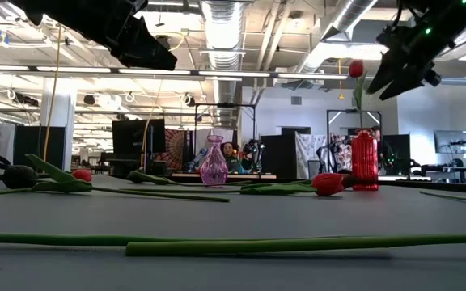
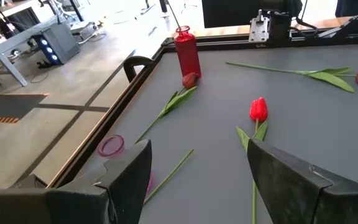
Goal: Sort flowers into vase by color
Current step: Put the right red flower into the red vase
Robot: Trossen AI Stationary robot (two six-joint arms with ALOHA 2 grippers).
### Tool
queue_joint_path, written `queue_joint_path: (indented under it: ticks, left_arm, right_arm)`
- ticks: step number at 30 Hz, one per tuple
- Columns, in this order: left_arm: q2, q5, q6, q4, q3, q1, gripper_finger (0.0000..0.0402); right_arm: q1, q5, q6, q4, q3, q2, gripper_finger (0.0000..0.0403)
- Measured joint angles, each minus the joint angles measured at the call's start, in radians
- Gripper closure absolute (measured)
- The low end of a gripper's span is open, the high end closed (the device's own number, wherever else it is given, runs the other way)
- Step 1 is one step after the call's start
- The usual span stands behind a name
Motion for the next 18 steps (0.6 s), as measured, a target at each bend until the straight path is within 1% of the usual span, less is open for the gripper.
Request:
queue_joint_path:
  ticks: [4,6,8,13,18]
  left_arm:
    - [0.000,0.000,0.000,-0.001,0.000,0.000,0.0145]
    - [0.000,0.001,-0.005,-0.001,0.000,0.000,0.0145]
    - [0.002,0.024,-0.014,0.000,0.000,0.000,0.0145]
    - [0.067,0.145,-0.021,0.022,0.000,-0.002,0.0145]
    - [0.232,0.191,-0.013,0.118,0.000,-0.017,0.0145]
  right_arm:
    - [0.004,-0.121,0.040,-0.100,0.057,0.000,0.0158]
    - [0.021,-0.177,0.060,-0.123,0.070,0.000,0.0158]
    - [0.053,-0.208,0.091,-0.127,0.072,0.000,0.0158]
    - [0.190,-0.220,0.166,-0.129,0.072,0.025,0.0158]
    - [0.360,-0.205,0.242,-0.099,0.072,0.091,0.0158]
